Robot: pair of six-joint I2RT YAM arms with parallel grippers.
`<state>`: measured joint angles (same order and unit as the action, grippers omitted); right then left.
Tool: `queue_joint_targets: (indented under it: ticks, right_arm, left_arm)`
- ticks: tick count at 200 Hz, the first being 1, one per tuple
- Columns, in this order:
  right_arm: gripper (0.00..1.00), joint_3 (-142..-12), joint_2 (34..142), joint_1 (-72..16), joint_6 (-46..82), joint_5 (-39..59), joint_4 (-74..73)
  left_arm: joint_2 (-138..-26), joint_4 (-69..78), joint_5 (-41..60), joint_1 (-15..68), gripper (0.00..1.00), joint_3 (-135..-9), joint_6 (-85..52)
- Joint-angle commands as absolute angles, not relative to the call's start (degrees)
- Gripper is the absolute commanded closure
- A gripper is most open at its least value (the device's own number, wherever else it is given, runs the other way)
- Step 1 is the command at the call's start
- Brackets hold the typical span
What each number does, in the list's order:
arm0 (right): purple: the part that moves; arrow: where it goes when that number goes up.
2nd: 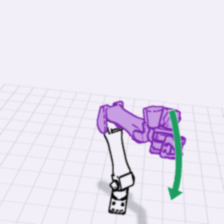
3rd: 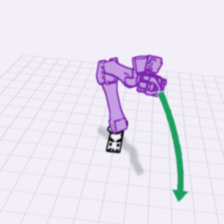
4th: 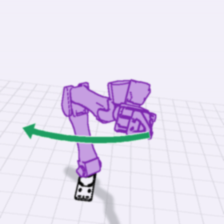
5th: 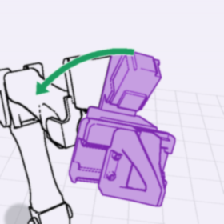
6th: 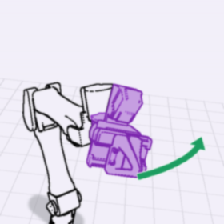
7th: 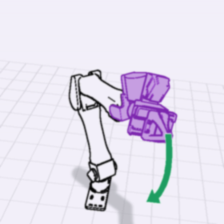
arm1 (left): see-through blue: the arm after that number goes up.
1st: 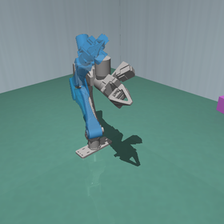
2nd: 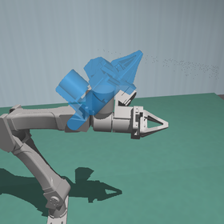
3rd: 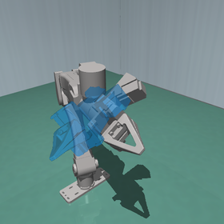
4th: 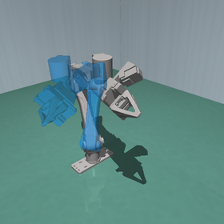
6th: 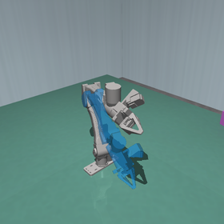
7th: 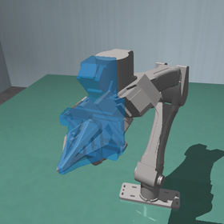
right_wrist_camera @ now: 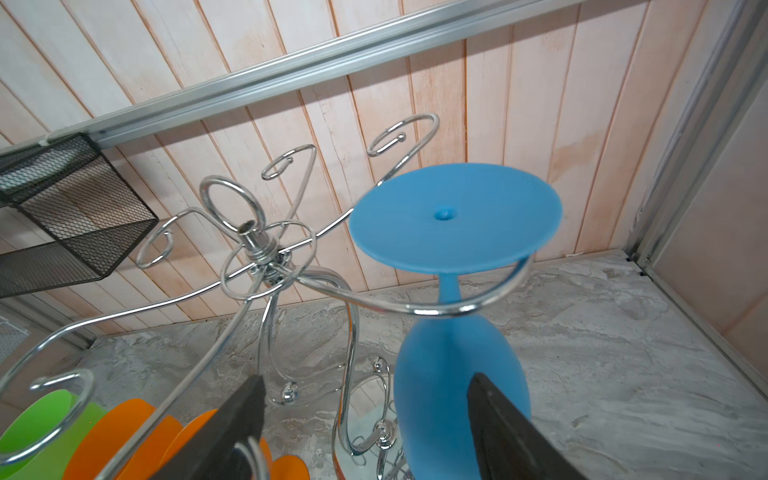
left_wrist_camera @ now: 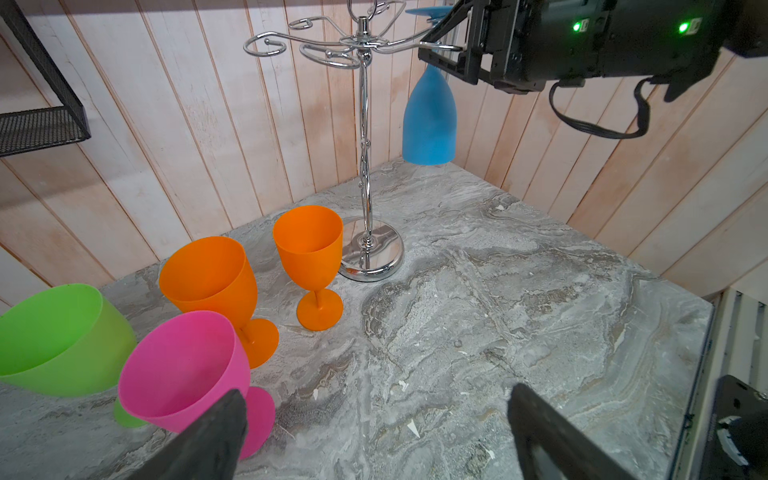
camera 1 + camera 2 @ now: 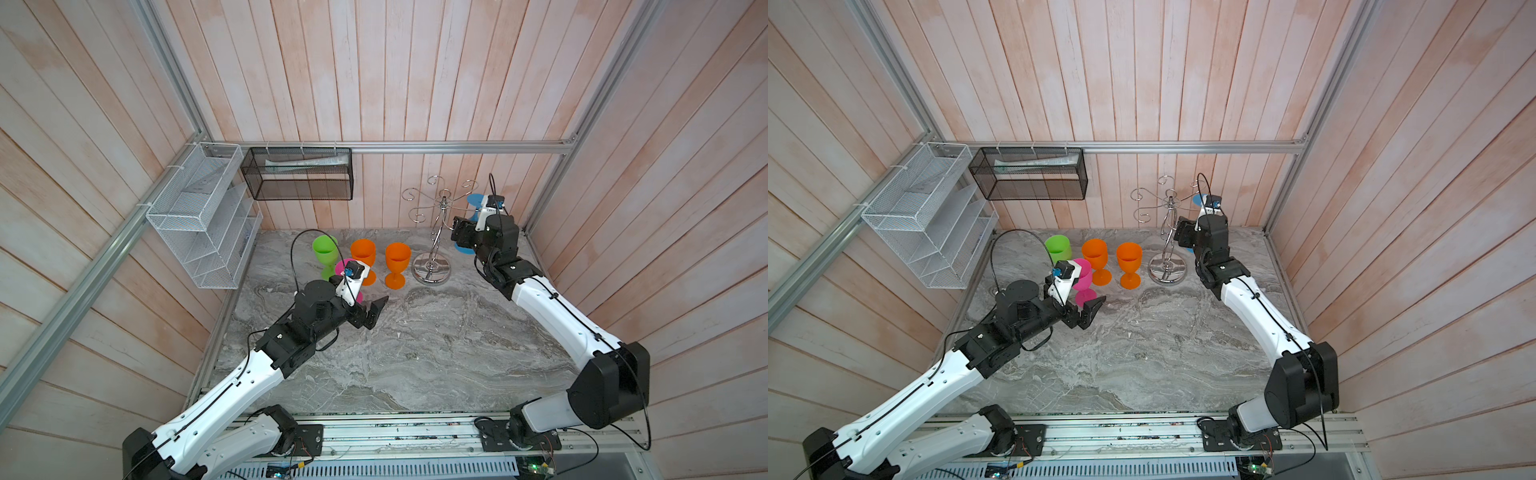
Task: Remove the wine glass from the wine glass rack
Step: 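Position the right gripper around the blue glass foot and close it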
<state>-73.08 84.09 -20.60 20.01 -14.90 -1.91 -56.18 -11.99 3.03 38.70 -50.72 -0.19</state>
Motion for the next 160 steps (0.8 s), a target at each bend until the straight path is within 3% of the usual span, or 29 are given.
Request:
queue_joint_targets:
  ticks: [1, 99, 160]
  right_arm:
    - [0.22, -75.90, 82.48, -20.54, 23.11, -19.88, 1.76]
    - [0.24, -76.96, 73.61, -17.64, 20.18, -13.33, 10.18]
    - [0.30, -79.72, 73.89, -1.07, 35.28, 10.72, 8.95]
  left_arm:
    - [-55.24, -11.51, 4.00, 38.76, 0.01, -51.05, 0.09]
    - [-54.74, -11.26, 4.97, 38.78, 0.00, -50.92, 0.00]
    - [-53.89, -10.39, 7.63, 39.13, 0.00, -50.10, 0.69]
